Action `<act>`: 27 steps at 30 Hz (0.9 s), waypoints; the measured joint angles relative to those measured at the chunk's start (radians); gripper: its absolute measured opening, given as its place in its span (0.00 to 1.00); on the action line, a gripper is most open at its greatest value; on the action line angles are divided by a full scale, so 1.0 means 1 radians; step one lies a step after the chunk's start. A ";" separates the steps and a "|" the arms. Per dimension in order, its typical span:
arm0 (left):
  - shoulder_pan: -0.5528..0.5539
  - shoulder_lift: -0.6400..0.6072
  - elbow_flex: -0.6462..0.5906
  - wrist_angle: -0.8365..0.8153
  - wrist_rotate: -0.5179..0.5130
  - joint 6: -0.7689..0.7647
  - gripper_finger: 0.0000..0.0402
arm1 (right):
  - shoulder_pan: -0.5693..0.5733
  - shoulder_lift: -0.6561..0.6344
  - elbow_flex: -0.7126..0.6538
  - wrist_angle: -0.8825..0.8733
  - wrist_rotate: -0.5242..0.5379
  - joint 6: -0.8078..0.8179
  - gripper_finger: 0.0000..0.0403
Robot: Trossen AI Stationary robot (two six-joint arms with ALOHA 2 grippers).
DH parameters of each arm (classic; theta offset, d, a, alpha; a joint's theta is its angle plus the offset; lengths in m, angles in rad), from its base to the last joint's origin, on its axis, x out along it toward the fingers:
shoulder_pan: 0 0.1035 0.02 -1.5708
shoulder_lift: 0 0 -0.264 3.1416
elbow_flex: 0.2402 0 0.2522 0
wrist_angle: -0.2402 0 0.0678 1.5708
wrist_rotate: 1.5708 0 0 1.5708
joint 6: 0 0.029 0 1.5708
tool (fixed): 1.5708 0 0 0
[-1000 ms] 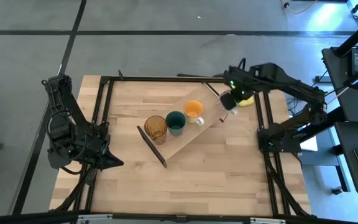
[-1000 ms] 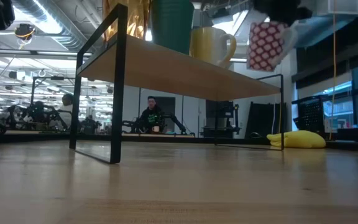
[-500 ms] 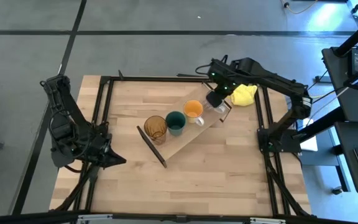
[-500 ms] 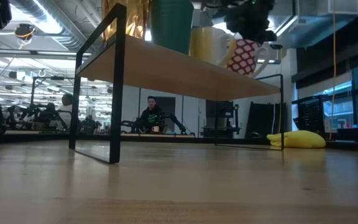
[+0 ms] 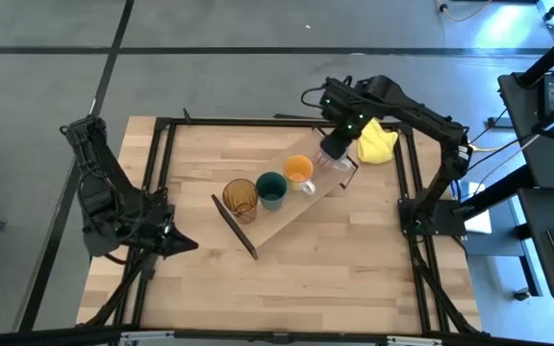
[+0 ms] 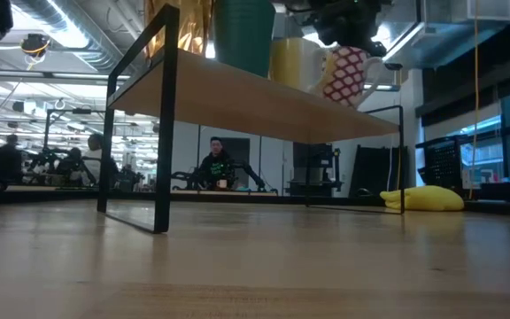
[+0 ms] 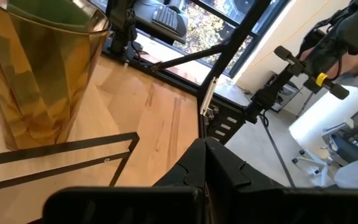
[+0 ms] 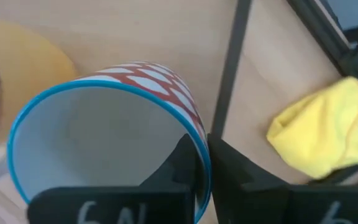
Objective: Stack small to large cups/mugs on shelf
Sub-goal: Put the red patterned mug on the shelf
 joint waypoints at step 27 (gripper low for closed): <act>0.027 0.000 0.000 -0.001 0.000 0.011 0.00 | -0.027 0.067 -0.002 0.013 -0.044 -0.070 0.09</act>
